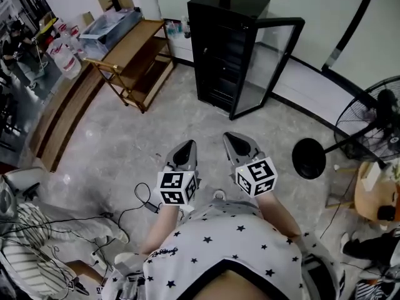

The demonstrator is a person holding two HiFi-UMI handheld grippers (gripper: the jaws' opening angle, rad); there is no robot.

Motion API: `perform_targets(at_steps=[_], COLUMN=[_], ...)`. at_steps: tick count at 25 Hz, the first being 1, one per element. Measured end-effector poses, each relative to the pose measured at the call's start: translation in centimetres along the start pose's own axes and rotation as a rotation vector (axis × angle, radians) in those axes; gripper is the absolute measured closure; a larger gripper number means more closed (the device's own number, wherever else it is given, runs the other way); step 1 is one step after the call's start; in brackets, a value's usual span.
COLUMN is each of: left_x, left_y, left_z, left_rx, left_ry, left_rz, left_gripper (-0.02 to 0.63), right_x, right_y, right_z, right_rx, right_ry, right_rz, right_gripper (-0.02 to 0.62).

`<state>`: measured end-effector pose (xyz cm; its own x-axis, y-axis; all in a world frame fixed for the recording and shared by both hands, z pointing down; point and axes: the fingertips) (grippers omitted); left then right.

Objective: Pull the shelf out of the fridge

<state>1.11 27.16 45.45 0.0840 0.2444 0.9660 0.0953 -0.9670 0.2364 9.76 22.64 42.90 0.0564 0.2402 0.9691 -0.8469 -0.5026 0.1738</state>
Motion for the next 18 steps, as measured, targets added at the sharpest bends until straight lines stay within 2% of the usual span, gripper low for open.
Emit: perform_targets(at_steps=[3, 8, 18], left_x=[-0.1, 0.6, 0.6], left_y=[1.6, 3.9, 8.4], left_z=[-0.2, 0.4, 1.1], left_rx=[-0.016, -0.024, 0.011], left_ry=[-0.015, -0.052, -0.032], left_rz=[0.006, -0.003, -0.073], left_gripper=[0.594, 0.594, 0.594], right_x=[0.0, 0.1, 0.5], right_y=[0.8, 1.5, 2.8], right_z=[1.6, 4.2, 7.9], right_rx=[-0.011, -0.019, -0.019], right_ry=[-0.001, 0.066, 0.098], right_rz=[-0.003, -0.002, -0.041], right_gripper=[0.603, 0.603, 0.603])
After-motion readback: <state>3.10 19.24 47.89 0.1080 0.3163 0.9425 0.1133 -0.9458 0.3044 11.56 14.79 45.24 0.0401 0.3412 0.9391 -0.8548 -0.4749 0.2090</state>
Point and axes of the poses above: the fingertips, and each gripper's own axes: y forward along the fingers, z to its right, x out of its underside, and after that the axes turned 6 degrees about y, right-handed
